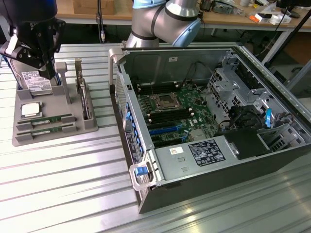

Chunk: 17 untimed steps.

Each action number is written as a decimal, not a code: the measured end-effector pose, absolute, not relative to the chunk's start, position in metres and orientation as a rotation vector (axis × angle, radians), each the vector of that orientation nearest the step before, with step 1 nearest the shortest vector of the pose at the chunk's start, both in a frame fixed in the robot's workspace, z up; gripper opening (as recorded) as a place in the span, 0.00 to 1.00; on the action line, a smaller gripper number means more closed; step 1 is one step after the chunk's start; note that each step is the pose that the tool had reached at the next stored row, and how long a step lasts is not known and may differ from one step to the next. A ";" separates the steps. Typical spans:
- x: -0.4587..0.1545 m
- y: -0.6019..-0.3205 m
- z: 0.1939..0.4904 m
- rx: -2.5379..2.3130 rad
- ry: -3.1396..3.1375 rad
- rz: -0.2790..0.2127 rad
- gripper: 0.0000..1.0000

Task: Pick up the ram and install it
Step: 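Pick up the ram and move it above insertion slot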

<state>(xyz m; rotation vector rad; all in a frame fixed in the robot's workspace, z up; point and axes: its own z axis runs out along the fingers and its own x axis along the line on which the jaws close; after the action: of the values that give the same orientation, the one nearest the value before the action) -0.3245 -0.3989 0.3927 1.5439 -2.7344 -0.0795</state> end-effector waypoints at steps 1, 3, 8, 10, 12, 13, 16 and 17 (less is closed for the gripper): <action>-0.324 -0.399 0.393 1.580 -2.713 -0.079 0.10; -0.324 -0.399 0.393 1.635 -2.679 -0.079 0.10; -0.324 -0.399 0.393 1.742 -2.608 -0.079 0.10; -0.324 -0.399 0.393 1.785 -2.578 -0.079 0.10; -0.324 -0.399 0.393 1.818 -2.554 -0.079 0.10; -0.324 -0.399 0.393 1.848 -2.531 -0.079 0.10; -0.324 -0.399 0.393 1.908 -2.485 -0.079 0.10; -0.324 -0.399 0.393 1.939 -2.460 -0.078 0.10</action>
<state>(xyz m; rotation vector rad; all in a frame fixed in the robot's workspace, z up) -0.3245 -0.3990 0.3928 1.9389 -2.4601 -0.0783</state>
